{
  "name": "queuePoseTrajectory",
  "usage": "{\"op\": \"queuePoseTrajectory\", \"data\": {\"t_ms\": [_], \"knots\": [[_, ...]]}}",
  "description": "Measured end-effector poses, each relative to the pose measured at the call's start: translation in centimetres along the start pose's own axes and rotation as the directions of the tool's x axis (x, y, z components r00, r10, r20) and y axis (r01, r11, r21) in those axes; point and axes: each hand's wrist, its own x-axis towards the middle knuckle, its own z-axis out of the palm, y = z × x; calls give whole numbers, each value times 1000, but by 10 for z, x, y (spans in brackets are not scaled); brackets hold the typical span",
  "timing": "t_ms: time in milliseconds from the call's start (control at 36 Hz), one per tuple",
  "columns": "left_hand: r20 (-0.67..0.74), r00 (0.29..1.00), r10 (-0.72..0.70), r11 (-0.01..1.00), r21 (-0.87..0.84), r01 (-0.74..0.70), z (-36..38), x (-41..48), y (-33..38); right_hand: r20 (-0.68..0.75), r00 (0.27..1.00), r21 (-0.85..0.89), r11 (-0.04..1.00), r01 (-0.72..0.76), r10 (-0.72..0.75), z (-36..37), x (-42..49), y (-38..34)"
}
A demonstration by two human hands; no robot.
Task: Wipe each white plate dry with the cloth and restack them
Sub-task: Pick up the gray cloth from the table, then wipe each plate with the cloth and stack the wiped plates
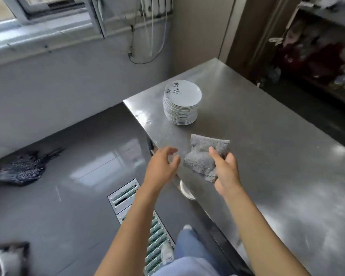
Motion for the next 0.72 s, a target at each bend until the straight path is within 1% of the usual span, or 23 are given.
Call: {"op": "queuePoseTrajectory", "data": {"t_ms": [167, 278, 389, 472, 583, 722], "knots": [[26, 1000, 0, 1000, 20, 0, -24, 54, -17, -146, 986, -40, 996, 75, -80, 32, 41, 6], [32, 999, 26, 999, 43, -27, -34, 101, -23, -200, 968, -66, 988, 143, -154, 54, 80, 1], [41, 998, 48, 993, 107, -52, -53, 161, -22, -265, 946, -49, 982, 182, -189, 82, 124, -17], [69, 995, 66, 984, 163, -76, -69, 206, -16, -321, 924, -15, 977, 214, -208, 101, 154, -32], [107, 990, 96, 978, 176, -114, -85, 261, -4, -371, 904, 34, 969, 244, -214, 120, 190, -47], [172, 973, 157, 951, 238, -196, -88, 315, 8, -436, 875, 16, 970, 242, -211, 130, 217, -53]]}}
